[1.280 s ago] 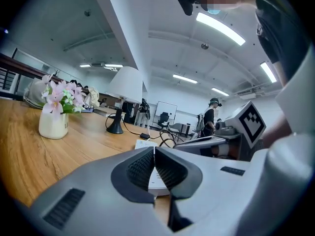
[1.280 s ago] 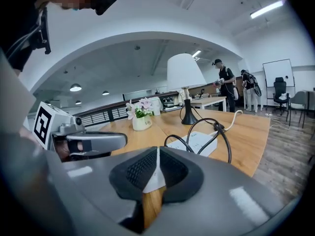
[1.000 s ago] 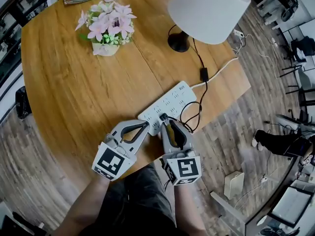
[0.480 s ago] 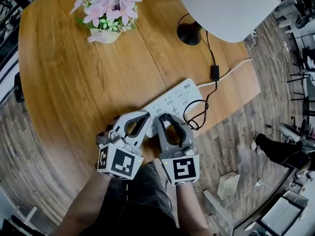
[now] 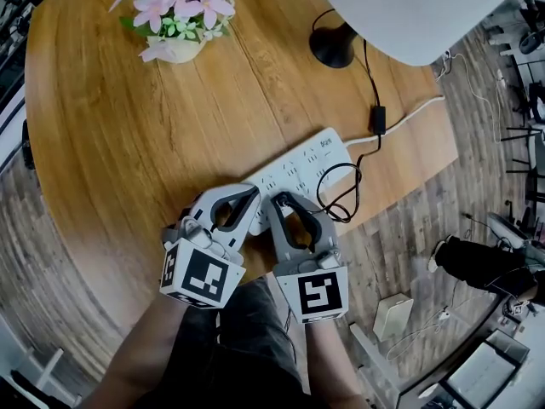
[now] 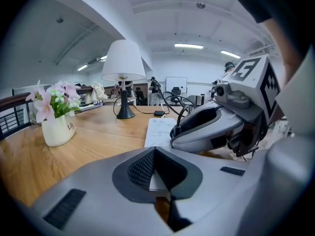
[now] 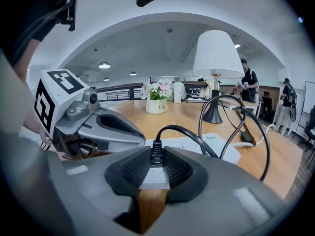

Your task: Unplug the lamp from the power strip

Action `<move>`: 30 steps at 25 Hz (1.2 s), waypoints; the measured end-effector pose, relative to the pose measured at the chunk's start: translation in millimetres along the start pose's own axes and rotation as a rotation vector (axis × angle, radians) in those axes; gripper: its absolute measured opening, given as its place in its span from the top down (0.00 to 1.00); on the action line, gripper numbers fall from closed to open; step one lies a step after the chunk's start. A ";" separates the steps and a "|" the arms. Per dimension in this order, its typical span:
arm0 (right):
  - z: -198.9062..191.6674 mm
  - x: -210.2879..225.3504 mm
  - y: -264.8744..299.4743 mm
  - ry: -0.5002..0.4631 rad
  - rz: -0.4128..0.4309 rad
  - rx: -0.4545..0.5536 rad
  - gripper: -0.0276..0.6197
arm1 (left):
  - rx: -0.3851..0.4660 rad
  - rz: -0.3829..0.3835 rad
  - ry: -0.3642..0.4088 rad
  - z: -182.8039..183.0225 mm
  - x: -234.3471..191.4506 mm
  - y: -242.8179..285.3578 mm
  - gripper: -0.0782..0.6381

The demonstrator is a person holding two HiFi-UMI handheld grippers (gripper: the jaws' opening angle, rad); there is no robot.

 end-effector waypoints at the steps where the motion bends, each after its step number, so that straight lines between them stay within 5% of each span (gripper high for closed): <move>1: -0.2 0.6 -0.3 0.015 0.000 0.005 0.82 | -0.005 -0.002 0.006 0.4 0.2 0.1 0.90; 8: -9.5 7.0 -3.1 0.238 0.016 0.086 0.81 | -0.032 -0.022 0.021 2.2 -0.9 1.2 0.90; 15: 4.7 -11.2 -0.7 -0.208 -0.069 -0.056 0.82 | -0.049 0.004 0.017 2.5 0.1 2.1 0.90; 17: 3.7 -11.9 -1.0 -0.130 -0.085 -0.008 0.82 | -0.049 0.006 0.016 2.1 -0.1 1.8 0.90; 19: -0.4 -3.3 -3.1 0.103 -0.051 0.049 0.82 | -0.047 0.007 0.017 2.2 0.7 1.7 0.90; 21: -2.5 4.8 -4.4 0.224 -0.004 0.074 0.82 | -0.048 0.009 0.014 2.3 1.4 1.3 0.90; 23: 1.1 5.9 -3.8 0.147 0.009 0.057 0.82 | -0.052 0.010 0.005 2.8 1.1 1.7 0.90; 27: 12.2 -7.9 -1.5 -0.211 -0.027 -0.058 0.83 | -0.056 0.019 -0.010 3.9 -0.1 2.6 0.90; 28: 11.4 -8.7 -1.5 -0.193 -0.033 -0.043 0.83 | -0.059 0.023 -0.004 3.7 0.6 2.6 0.90; 30: 5.3 -2.8 -3.4 0.007 -0.021 0.020 0.83 | -0.063 0.029 0.010 3.1 2.5 3.0 0.90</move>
Point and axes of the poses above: the fingertips, and each gripper's own axes: y forward along the fingers, x to its right, z out of its top, the point moved 8 cm from there along -y, backward along the fingers, and after that the axes turned 13 degrees about -y, right-handed, at the moved point
